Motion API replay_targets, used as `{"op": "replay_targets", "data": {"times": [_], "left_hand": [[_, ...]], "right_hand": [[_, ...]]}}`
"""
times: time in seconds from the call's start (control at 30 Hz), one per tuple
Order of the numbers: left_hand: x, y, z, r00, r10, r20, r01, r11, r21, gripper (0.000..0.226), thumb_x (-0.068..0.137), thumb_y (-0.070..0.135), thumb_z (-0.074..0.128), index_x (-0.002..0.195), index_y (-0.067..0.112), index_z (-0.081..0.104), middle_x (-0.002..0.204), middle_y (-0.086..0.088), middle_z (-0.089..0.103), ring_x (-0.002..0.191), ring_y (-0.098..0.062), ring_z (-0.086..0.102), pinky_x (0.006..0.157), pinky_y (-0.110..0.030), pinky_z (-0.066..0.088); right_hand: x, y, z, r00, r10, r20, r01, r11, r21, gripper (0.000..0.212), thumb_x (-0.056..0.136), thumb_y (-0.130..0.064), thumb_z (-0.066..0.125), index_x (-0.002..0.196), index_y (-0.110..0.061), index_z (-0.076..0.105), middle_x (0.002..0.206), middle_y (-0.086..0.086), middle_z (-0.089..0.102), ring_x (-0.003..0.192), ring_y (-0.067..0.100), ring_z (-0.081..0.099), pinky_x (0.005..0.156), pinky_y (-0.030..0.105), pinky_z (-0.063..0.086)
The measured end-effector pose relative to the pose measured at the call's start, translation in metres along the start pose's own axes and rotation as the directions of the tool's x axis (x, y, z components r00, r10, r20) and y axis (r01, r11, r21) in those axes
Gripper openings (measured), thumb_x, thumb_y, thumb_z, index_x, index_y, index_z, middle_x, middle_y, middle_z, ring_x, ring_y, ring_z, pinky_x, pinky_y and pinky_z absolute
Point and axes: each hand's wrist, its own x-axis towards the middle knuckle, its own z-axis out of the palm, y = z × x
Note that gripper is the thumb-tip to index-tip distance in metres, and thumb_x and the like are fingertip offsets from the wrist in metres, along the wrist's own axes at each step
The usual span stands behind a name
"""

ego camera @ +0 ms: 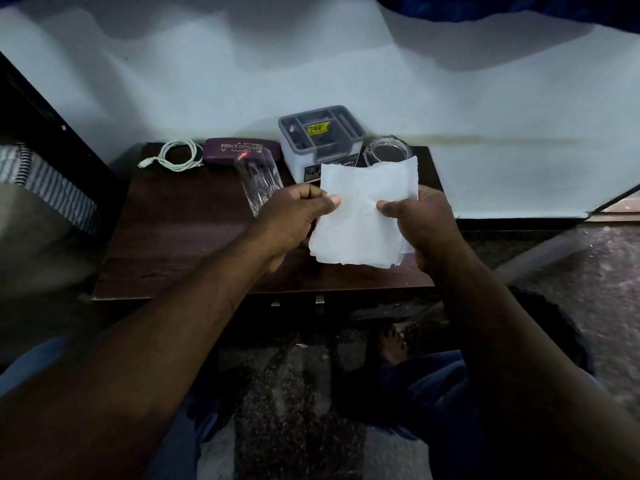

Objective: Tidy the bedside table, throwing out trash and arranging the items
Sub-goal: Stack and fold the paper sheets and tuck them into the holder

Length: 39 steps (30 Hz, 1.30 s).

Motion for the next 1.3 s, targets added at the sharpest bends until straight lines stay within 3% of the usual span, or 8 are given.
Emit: {"op": "replay_targets", "data": {"times": [0.3, 0.43, 0.57, 0.73, 0.9, 1.07, 1.2, 1.3], "left_hand": [[0.0, 0.0, 0.0, 0.99, -0.093, -0.108, 0.086, 0.994, -0.062, 0.015, 0.086, 0.012, 0.08, 0.096, 0.01, 0.069, 0.106, -0.013, 0.079, 0.099, -0.034, 0.076, 0.082, -0.047, 0.063], [0.003, -0.004, -0.003, 0.988, -0.077, -0.135, 0.079, 0.997, 0.01, 0.035, 0.083, 0.006, 0.081, 0.106, 0.019, 0.059, 0.105, -0.011, 0.076, 0.078, -0.028, 0.075, 0.056, -0.035, 0.06], [0.007, -0.003, -0.007, 0.991, -0.04, -0.125, 0.045, 0.998, 0.041, 0.052, 0.076, 0.019, 0.085, 0.112, 0.031, 0.05, 0.106, -0.011, 0.076, 0.074, -0.03, 0.076, 0.08, -0.056, 0.064], [0.007, 0.0, -0.009, 0.928, 0.331, -0.171, -0.218, 0.855, 0.471, 0.083, 0.071, 0.027, 0.091, 0.141, 0.029, 0.047, 0.124, 0.004, 0.066, 0.1, -0.017, 0.071, 0.093, -0.041, 0.058], [-0.005, 0.009, -0.005, 0.889, 0.447, 0.098, -0.434, 0.758, 0.486, 0.11, 0.066, 0.031, 0.096, 0.156, 0.04, 0.033, 0.155, 0.016, 0.049, 0.14, -0.004, 0.044, 0.112, -0.03, 0.039], [-0.008, 0.016, -0.002, 0.917, 0.37, 0.146, -0.39, 0.764, 0.514, 0.078, 0.069, 0.029, 0.093, 0.139, 0.038, 0.059, 0.127, 0.013, 0.069, 0.112, -0.009, 0.066, 0.097, -0.038, 0.056], [-0.003, 0.017, -0.005, 0.943, 0.311, 0.119, -0.328, 0.806, 0.492, 0.05, 0.072, 0.034, 0.092, 0.119, 0.031, 0.075, 0.101, 0.015, 0.077, 0.087, 0.004, 0.07, 0.077, -0.029, 0.06], [-0.001, 0.017, -0.006, 0.965, 0.245, 0.09, -0.261, 0.889, 0.376, 0.037, 0.074, 0.029, 0.092, 0.108, 0.029, 0.078, 0.095, 0.014, 0.079, 0.081, 0.001, 0.074, 0.07, -0.024, 0.06]], "right_hand": [[-0.004, -0.004, -0.001, 0.999, 0.005, 0.034, -0.006, 0.999, 0.044, 0.032, 0.086, -0.003, 0.076, 0.118, -0.007, 0.074, 0.106, 0.007, 0.08, 0.096, 0.026, 0.077, 0.074, 0.037, 0.063], [-0.005, -0.011, -0.006, 0.997, -0.063, 0.034, 0.064, 0.997, -0.046, 0.025, 0.085, -0.007, 0.077, 0.109, -0.013, 0.077, 0.101, 0.002, 0.081, 0.093, 0.025, 0.077, 0.075, 0.036, 0.063], [-0.007, -0.023, -0.016, 0.976, -0.185, 0.118, 0.207, 0.954, -0.217, 0.012, 0.083, -0.018, 0.079, 0.091, -0.027, 0.077, 0.09, -0.007, 0.08, 0.085, 0.014, 0.076, 0.076, 0.036, 0.062], [-0.011, -0.031, -0.021, 0.909, -0.303, 0.285, 0.415, 0.708, -0.571, 0.013, 0.087, -0.026, 0.079, 0.088, -0.016, 0.07, 0.089, 0.003, 0.073, 0.085, 0.025, 0.067, 0.076, 0.037, 0.052], [-0.019, -0.036, -0.019, 0.829, -0.285, 0.481, 0.543, 0.613, -0.573, 0.02, 0.087, -0.019, 0.08, 0.077, -0.023, 0.063, 0.066, -0.011, 0.061, 0.059, -0.001, 0.056, 0.057, 0.021, 0.038], [-0.021, -0.037, -0.017, 0.763, -0.392, 0.514, 0.638, 0.586, -0.5, 0.017, 0.085, -0.019, 0.083, 0.082, -0.021, 0.066, 0.068, -0.014, 0.059, 0.064, 0.003, 0.052, 0.058, 0.019, 0.034], [-0.014, -0.034, -0.019, 0.829, -0.447, 0.337, 0.56, 0.653, -0.51, 0.025, 0.082, -0.03, 0.085, 0.096, -0.031, 0.065, 0.084, -0.016, 0.063, 0.074, -0.001, 0.058, 0.059, 0.005, 0.038], [-0.007, -0.031, -0.02, 0.882, -0.406, 0.241, 0.472, 0.757, -0.452, 0.039, 0.081, -0.034, 0.086, 0.114, -0.023, 0.07, 0.101, -0.01, 0.069, 0.086, 0.008, 0.064, 0.066, 0.015, 0.047]]}}
